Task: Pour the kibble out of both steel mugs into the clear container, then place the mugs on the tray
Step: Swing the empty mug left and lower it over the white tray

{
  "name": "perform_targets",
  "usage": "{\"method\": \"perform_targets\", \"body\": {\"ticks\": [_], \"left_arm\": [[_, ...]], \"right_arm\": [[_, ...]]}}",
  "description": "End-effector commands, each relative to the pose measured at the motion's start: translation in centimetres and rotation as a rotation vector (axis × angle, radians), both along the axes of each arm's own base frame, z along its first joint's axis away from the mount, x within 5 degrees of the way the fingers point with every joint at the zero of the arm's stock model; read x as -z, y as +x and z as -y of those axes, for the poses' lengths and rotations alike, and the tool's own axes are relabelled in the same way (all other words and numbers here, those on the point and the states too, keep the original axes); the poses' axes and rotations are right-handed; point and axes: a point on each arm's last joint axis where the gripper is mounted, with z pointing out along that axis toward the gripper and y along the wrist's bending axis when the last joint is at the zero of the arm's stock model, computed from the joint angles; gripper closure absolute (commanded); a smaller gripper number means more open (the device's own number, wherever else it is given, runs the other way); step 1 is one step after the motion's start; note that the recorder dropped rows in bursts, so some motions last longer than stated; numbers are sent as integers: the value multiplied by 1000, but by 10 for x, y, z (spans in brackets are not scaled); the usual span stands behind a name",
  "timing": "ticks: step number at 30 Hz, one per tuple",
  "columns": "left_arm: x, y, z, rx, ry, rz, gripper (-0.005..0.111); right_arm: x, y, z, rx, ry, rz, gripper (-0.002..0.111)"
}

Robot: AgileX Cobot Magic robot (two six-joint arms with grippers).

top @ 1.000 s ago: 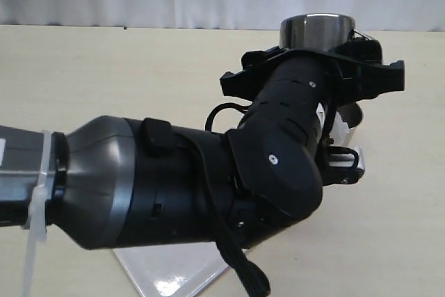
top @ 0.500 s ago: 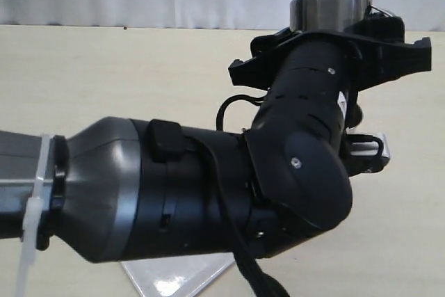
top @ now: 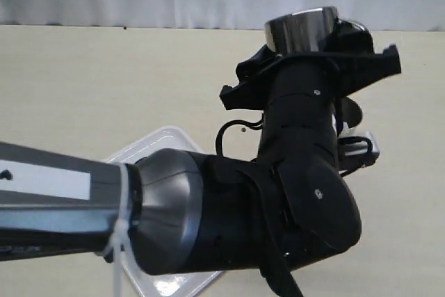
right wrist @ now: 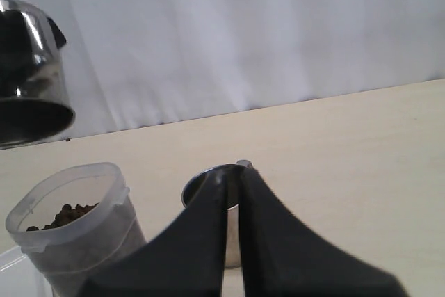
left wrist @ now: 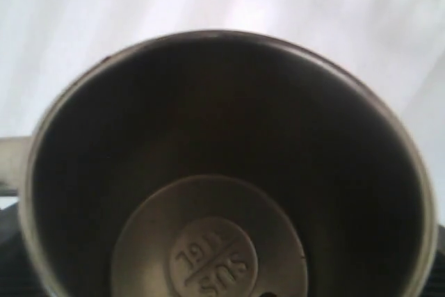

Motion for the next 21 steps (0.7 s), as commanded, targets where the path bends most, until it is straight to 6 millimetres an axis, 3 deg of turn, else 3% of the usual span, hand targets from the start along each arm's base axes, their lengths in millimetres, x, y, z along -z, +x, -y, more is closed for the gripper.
{"method": "perform_targets", "body": {"ticks": [1, 4, 6, 10, 12, 15, 16, 21], "left_arm": [[-44, -6, -14, -41, -309, -23, 107], [-61, -9, -31, -90, -471, -228, 107], [-74, -6, -53, -169, -653, -468, 107], [-84, 16, -94, -304, -988, -828, 107], [-76, 31, -116, -311, -1134, -976, 107], [-40, 47, -156, -393, -1335, -1111, 107], [-16, 50, -174, -467, -1432, -1141, 107], [36, 50, -217, -553, -1804, -997, 107]], "right_arm": [[2, 0, 0, -5, 1, -12, 103], [2, 0, 0, -5, 1, -12, 103], [2, 0, 0, -5, 1, -12, 103], [2, 0, 0, -5, 1, -12, 103], [2, 0, 0, -5, 1, -12, 103], [2, 0, 0, -5, 1, -12, 103], [2, 0, 0, -5, 1, -12, 103], [2, 0, 0, -5, 1, -12, 103]]}}
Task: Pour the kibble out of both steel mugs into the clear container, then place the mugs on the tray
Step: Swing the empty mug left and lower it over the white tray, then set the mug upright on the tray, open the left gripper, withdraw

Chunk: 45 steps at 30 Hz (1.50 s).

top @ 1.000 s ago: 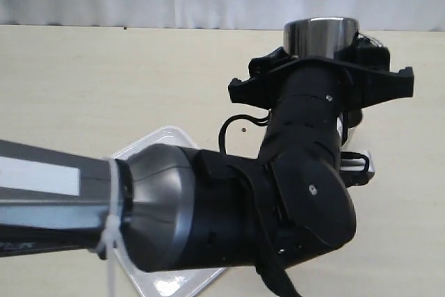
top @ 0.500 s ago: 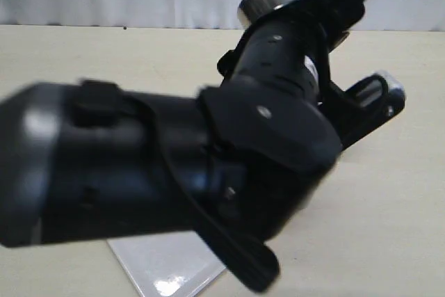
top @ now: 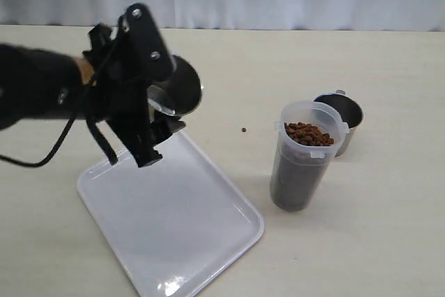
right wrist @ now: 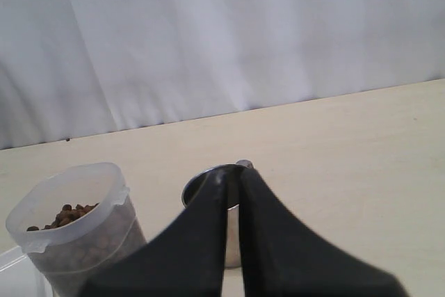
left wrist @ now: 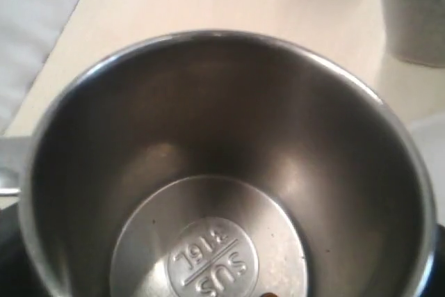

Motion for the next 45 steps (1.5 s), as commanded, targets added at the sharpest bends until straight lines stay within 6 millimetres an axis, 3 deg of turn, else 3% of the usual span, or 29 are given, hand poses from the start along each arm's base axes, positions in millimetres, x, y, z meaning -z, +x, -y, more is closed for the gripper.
{"method": "perform_targets", "body": {"ticks": [1, 5, 10, 14, 16, 22, 26, 31, 33, 35, 40, 45], "left_arm": [[36, -9, -34, -287, -246, 93, 107], [48, -19, -39, -354, -380, 48, 107], [70, -17, -34, -327, -353, -3, 107], [95, -5, -28, -335, -344, -22, 107], [105, 2, -23, -305, -341, -112, 107], [112, 19, -22, -218, -373, -279, 104], [119, 24, -33, -216, -350, -337, 84], [122, 21, -33, -189, -324, -361, 28], [123, 21, -34, -198, -315, -365, 14], [125, 21, -36, -222, -295, -375, 8], [119, 18, -39, -237, -276, -389, 8], [84, 14, -38, -210, -341, -337, 8]], "right_arm": [[2, 0, 0, -5, 1, -12, 103], [2, 0, 0, -5, 1, -12, 103], [2, 0, 0, -5, 1, -12, 103], [2, 0, 0, -5, 1, -12, 103], [2, 0, 0, -5, 1, -12, 103], [2, 0, 0, -5, 1, -12, 103], [2, 0, 0, -5, 1, -12, 103], [2, 0, 0, -5, 1, -12, 103], [2, 0, 0, -5, 1, -12, 103], [2, 0, 0, -5, 1, -12, 103], [2, 0, 0, -5, 1, -12, 103], [2, 0, 0, -5, 1, -12, 103]]}}
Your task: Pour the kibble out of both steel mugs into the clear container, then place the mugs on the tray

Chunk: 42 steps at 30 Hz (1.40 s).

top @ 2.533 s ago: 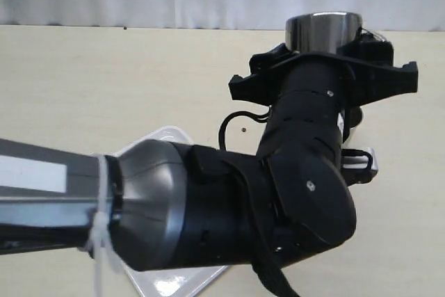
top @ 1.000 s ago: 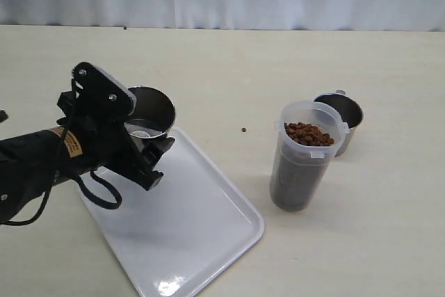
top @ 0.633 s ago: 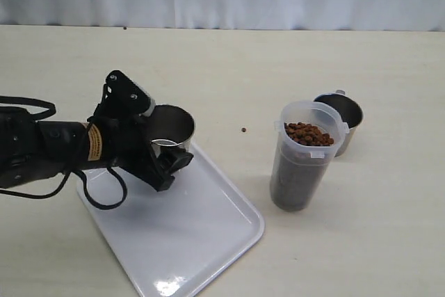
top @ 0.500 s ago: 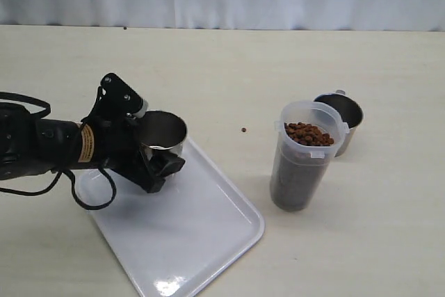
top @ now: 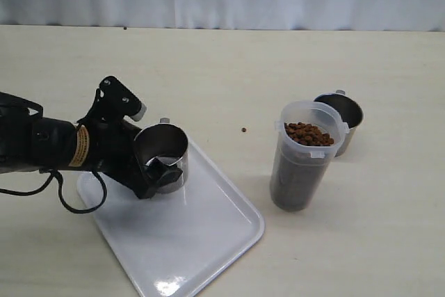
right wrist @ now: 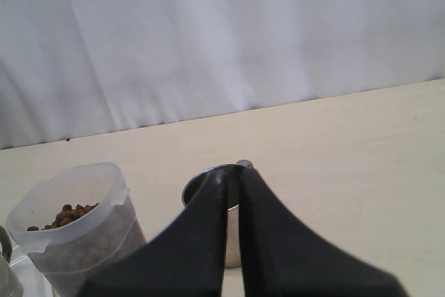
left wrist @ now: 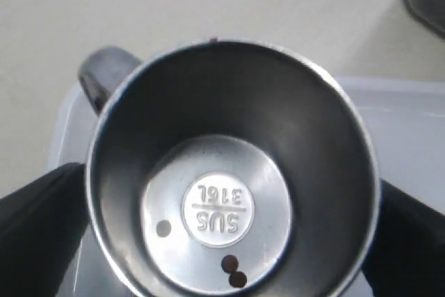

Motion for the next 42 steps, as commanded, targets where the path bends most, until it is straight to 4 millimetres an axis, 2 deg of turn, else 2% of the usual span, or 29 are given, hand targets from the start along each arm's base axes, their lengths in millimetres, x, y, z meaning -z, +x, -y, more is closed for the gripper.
{"method": "perform_targets", "body": {"ticks": [1, 9, 11, 12, 13, 15, 17, 18, 24, 29, 32, 36, 42], "left_arm": [[-34, -4, 1, -11, -67, 51, 8], [-96, -29, -7, 10, -135, 120, 9], [-115, -40, -12, -39, -181, 111, 17], [-126, -46, -14, -66, -230, 107, 24], [-135, -54, -16, -75, -272, 111, 36], [-148, -74, -23, -46, -305, 169, 67], [-150, -95, -32, -33, -322, 213, 96], [-149, -108, -38, -33, -325, 249, 107], [-132, -174, -81, -194, -448, 480, 107], [-103, -206, -103, -265, -547, 657, 107], [-92, -213, -100, -204, -575, 653, 107], [-88, -222, -87, -26, -584, 567, 107], [-86, -235, -77, 139, -612, 499, 107]], "right_arm": [[2, 0, 0, -5, 1, -12, 103], [2, 0, 0, -5, 1, -12, 103], [2, 0, 0, -5, 1, -12, 103], [2, 0, 0, -5, 1, -12, 103], [2, 0, 0, -5, 1, -12, 103], [2, 0, 0, -5, 1, -12, 103], [2, 0, 0, -5, 1, -12, 103], [2, 0, 0, -5, 1, -12, 103], [2, 0, 0, -5, 1, -12, 103], [2, 0, 0, -5, 1, -12, 103], [2, 0, 0, -5, 1, -12, 103], [1, 0, 0, -4, 2, 0, 103], [1, 0, 0, -4, 2, 1, 103]]}}
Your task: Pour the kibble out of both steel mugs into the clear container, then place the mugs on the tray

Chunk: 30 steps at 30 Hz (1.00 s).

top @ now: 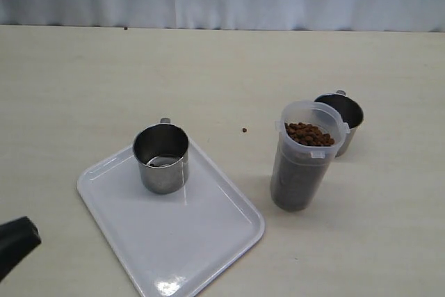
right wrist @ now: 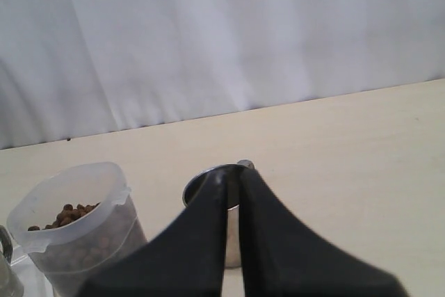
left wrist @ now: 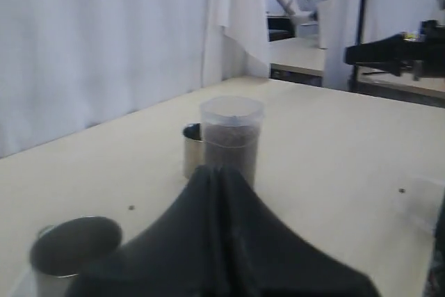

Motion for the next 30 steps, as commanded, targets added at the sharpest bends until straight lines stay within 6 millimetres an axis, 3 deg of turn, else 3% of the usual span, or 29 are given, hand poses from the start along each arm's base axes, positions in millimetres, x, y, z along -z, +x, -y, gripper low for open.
{"method": "perform_targets", "body": {"ticks": [1, 9, 14, 15, 17, 18, 22, 26, 30], "left_arm": [[2, -9, 6, 125, 10, -21, 107], [1, -16, 10, 206, -7, -22, 107], [-23, 0, -4, 14, -382, -84, 107], [-29, 7, -12, -77, -486, -62, 107], [-35, 12, -22, -198, -529, 37, 107], [-34, 18, -29, -310, -495, 83, 107], [-11, 29, -38, -522, -224, -7, 107], [12, 25, -34, -478, 88, -66, 107], [12, 25, -35, -485, 77, -82, 107]], "right_arm": [[1, 0, 0, -4, 2, 1, 103], [1, 0, 0, -4, 2, 1, 103], [1, 0, 0, -4, 2, 1, 103], [1, 0, 0, -4, 2, 1, 103], [1, 0, 0, -4, 2, 1, 103], [1, 0, 0, -4, 2, 1, 103], [1, 0, 0, -4, 2, 1, 103], [1, 0, 0, -4, 2, 1, 103], [1, 0, 0, -4, 2, 1, 103]]}}
